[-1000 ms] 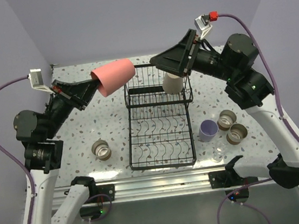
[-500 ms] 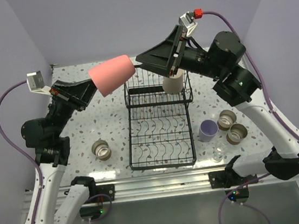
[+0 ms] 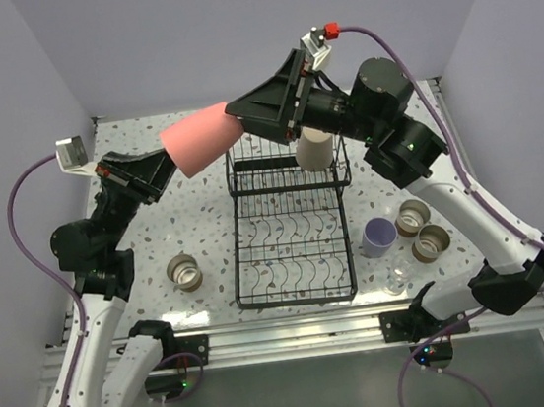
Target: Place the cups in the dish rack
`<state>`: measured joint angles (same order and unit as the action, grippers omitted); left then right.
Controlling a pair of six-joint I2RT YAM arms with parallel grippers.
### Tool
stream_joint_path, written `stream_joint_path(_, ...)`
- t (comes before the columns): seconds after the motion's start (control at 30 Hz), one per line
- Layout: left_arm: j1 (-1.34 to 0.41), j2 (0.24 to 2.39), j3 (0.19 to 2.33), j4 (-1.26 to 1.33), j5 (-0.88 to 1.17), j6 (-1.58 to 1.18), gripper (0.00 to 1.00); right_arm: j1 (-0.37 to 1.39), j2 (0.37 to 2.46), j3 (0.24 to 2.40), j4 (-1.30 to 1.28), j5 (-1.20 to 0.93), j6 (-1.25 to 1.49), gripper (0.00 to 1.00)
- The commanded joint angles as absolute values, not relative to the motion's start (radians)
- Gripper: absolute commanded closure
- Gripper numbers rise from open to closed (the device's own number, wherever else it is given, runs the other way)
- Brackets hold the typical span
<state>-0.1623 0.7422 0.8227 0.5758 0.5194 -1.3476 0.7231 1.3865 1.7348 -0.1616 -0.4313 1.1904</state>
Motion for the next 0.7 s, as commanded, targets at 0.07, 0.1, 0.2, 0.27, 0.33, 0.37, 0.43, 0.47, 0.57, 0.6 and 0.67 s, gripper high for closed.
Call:
stream_joint_path(0.07,-0.163,0.744,0.813,0.689,0.485,-1.373,1.0,0.755,1.411,1.792,-0.098,-0.419,1.212,0.04)
stream_joint_path(0.1,-0.163,0.745,0.811,0.695,0.483,-1.373,1.0,0.759,1.416,1.799,-0.1,-0.42,1.212,0.04)
stream_joint_path(0.2,-0.163,0.741,0.793,0.707,0.476,-1.376,1.0,0.767,1.434,1.816,-0.106,-0.42,1.213,0.07)
stream_joint_path(0.27,-0.163,0.738,0.779,0.71,0.468,-1.376,1.0,0.772,1.445,1.822,-0.104,-0.419,1.213,0.09)
stream_joint_path(0.33,-0.163,0.735,0.769,0.713,0.463,-1.376,1.0,0.779,1.451,1.827,-0.098,-0.413,1.216,0.11)
stream_joint_path(0.37,-0.163,0.735,0.758,0.716,0.459,-1.376,1.0,0.785,1.454,1.827,-0.091,-0.408,1.219,0.14)
stream_joint_path(0.43,-0.163,0.73,0.746,0.726,0.456,-1.376,1.0,0.802,1.462,1.825,-0.074,-0.407,1.229,0.19)
stream_joint_path(0.47,-0.163,0.727,0.735,0.729,0.448,-1.376,1.0,0.81,1.465,1.828,-0.071,-0.408,1.232,0.25)
stream_joint_path(0.57,-0.163,0.724,0.721,0.73,0.437,-1.376,1.0,0.837,1.477,1.83,-0.066,-0.41,1.227,0.27)
stream_joint_path(0.6,-0.163,0.724,0.719,0.73,0.434,-1.374,1.0,0.851,1.48,1.83,-0.064,-0.408,1.224,0.27)
stream_joint_path(0.67,-0.163,0.729,0.719,0.73,0.436,-1.373,1.0,0.859,1.48,1.83,-0.064,-0.402,1.22,0.27)
